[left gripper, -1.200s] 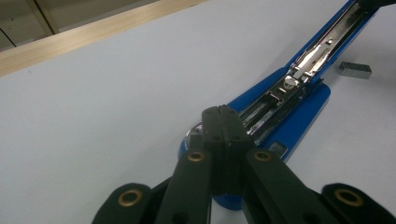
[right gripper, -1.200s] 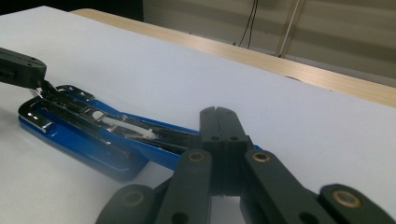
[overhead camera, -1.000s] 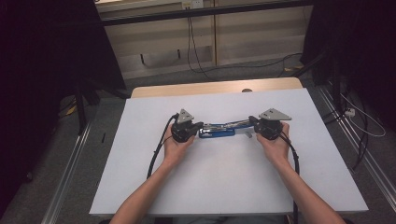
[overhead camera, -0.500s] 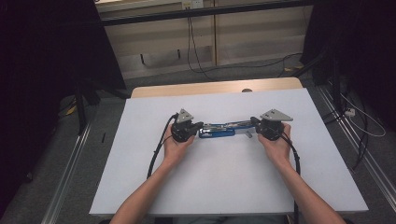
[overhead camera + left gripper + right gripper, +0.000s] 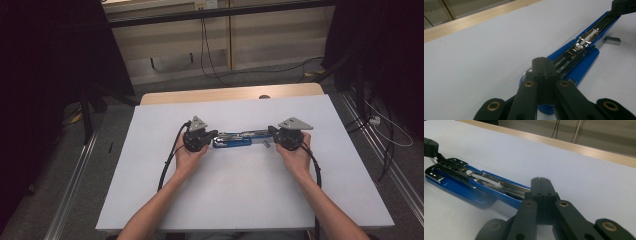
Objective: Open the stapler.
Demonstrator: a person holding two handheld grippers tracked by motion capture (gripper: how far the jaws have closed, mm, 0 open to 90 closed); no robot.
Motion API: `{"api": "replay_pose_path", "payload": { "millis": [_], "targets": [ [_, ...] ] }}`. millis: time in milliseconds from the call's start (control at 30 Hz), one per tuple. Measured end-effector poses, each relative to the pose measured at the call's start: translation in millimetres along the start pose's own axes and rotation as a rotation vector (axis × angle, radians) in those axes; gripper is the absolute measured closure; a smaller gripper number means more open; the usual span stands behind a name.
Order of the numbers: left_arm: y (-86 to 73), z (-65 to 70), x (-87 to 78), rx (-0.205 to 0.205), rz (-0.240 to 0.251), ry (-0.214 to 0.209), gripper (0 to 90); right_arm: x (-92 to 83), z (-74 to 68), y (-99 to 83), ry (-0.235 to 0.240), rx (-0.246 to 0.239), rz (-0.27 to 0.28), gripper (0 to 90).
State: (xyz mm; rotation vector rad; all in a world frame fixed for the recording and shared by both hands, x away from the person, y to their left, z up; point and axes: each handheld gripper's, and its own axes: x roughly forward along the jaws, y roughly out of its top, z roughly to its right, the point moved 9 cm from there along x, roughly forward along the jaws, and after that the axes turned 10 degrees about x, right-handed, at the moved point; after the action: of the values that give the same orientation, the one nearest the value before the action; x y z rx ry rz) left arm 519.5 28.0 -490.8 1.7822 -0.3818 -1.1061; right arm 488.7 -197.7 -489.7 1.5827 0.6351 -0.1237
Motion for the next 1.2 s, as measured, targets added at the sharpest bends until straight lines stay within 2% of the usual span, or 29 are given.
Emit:
{"api": "replay_pose_path", "payload": {
  "millis": [400,467,667,867,1200],
  "targets": [
    [1.9,-0.2,-1.1,-0.011,0.009,0.002,90.0,0.5,-0.3,-0.6,0.008,0.004,-0.002,90.0],
    [2.0,0.2,-1.2,0.001,0.003,0.002,90.0,0.3,-0.4,-0.6,0.009,0.006,0.000,90.0],
    [2.7,-0.4,-1.7,-0.012,0.013,-0.006,90.0,-0.4,-2.6,0.3,0.022,0.014,0.003,90.0],
    [3.3,0.2,-1.8,-0.003,0.016,0.005,90.0,-1.1,-0.9,0.8,0.020,0.021,0.007,90.0],
    [5.4,3.8,-3.7,-0.003,0.024,-0.016,84.6,-4.8,2.4,6.8,0.021,0.038,0.039,90.0]
  ]
}}
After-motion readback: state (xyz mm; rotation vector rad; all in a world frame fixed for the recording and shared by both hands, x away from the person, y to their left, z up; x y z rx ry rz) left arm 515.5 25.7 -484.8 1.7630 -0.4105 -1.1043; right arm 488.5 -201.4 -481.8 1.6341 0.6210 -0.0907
